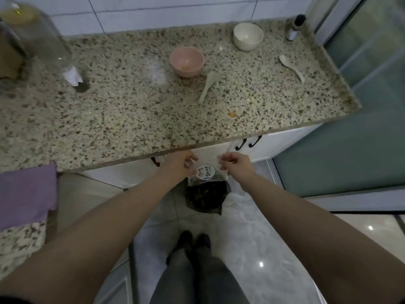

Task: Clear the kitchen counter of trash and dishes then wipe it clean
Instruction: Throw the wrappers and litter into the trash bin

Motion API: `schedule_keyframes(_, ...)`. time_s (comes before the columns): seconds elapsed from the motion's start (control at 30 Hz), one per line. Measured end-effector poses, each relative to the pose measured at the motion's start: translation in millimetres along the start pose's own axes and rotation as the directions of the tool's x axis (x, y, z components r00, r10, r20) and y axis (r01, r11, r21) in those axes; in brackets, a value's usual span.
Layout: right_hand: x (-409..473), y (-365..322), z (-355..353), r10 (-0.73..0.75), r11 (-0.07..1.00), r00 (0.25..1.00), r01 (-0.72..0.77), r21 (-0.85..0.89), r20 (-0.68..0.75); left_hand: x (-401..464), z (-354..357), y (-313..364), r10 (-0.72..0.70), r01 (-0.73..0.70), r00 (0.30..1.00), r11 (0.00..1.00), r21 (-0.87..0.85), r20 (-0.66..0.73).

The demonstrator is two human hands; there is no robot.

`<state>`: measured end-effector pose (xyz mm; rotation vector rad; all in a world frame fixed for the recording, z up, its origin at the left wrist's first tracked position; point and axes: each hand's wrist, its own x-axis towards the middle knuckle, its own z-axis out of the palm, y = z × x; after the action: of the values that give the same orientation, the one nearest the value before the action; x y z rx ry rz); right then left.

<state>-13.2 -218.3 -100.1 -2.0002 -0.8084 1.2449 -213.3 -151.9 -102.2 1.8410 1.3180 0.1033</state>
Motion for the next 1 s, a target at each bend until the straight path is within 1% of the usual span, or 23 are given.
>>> schedule_keyframes(0.07, 7.0, 14.1, 2.4, 0.009, 1.000, 1.000, -0.010, -0.017, -0.011, 5.9, 17.7, -13.1, 0.016, -0.015, 1.000, 0.996, 0.082, -0.014)
schedule_keyframes(0.13, 18.4, 32.6, 4.0, 0.014, 0.998, 1.000, -0.015, -0.053, -0.012, 15.6, 36.9, -26.1, 0.041, -0.029, 0.997, 0.979, 0.203, -0.058)
schedule_keyframes(0.17, 23.5, 44.4, 5.6, 0.023, 0.997, 1.000, -0.024, -0.080, -0.015, 21.9, 49.3, -34.0, 0.083, -0.062, 0.995, 0.956, 0.287, -0.060)
schedule_keyframes(0.23, 33.4, 71.7, 10.3, 0.062, 0.990, 0.998, -0.064, -0.126, -0.024, 34.4, 77.4, -52.8, 0.172, -0.155, 0.985, 0.905, 0.397, -0.008)
schedule_keyframes(0.27, 38.5, 85.3, 13.3, 0.079, 0.988, 0.996, -0.083, -0.131, -0.039, 40.9, 90.4, -63.3, 0.190, -0.183, 0.982, 0.899, 0.398, 0.024)
schedule_keyframes(0.3, 44.5, 98.8, 17.2, 0.098, 0.987, 0.993, -0.105, -0.124, -0.060, 47.2, 102.6, -73.2, 0.189, -0.195, 0.981, 0.912, 0.360, 0.050)
schedule_keyframes(0.37, 59.2, 127.5, 27.5, 0.135, 0.985, 0.986, -0.145, -0.096, -0.102, 61.2, 130.5, -96.5, 0.159, -0.176, 0.983, 0.953, 0.245, 0.090)
schedule_keyframes(0.43, 71.5, 151.4, 36.4, 0.194, 0.979, 0.974, -0.200, -0.035, -0.119, 70.3, 152.6, -111.4, 0.107, -0.119, 0.991, 0.977, 0.177, 0.075)
schedule_keyframes(0.53, 97.0, 187.9, 51.9, 0.254, 0.967, 0.961, -0.253, 0.026, -0.106, 88.1, 188.5, -135.5, 0.018, -0.017, 1.000, 0.999, 0.045, -0.010)
schedule_keyframes(0.63, 121.0, 217.2, 64.1, 0.308, 0.951, 0.944, -0.302, 0.067, -0.116, 104.8, 217.6, -158.3, -0.023, 0.024, 0.998, 1.000, 0.013, -0.050)
schedule_keyframes(0.73, 144.1, 243.8, 75.2, 0.334, 0.942, 0.933, -0.324, 0.087, -0.133, 121.8, 243.9, -183.1, -0.070, 0.071, 0.997, 0.997, 0.010, -0.034)
schedule_keyframes(0.8, 155.9, 260.5, 82.6, 0.335, 0.941, 0.934, -0.323, 0.104, -0.127, 131.5, 263.8, -199.8, -0.076, 0.076, 0.997, 0.997, 0.008, -0.026)
schedule_keyframes(0.83, 160.1, 268.7, 86.5, 0.335, 0.940, 0.934, -0.322, 0.114, -0.125, 135.4, 273.6, -208.4, -0.086, 0.086, 0.996, 0.996, 0.001, -0.012)
schedule_keyframes(0.93, 166.2, 283.9, 94.3, 0.370, 0.924, 0.916, -0.345, 0.164, -0.157, 142.0, 290.9, -226.0, -0.199, 0.199, 0.978, 0.980, 0.010, 0.064)
schedule_keyframes(1.0, 166.4, 285.9, 97.4, 0.394, 0.912, 0.905, -0.364, 0.189, -0.160, 140.9, 293.8, -229.2, -0.256, 0.254, 0.963, 0.967, 0.034, 0.086)
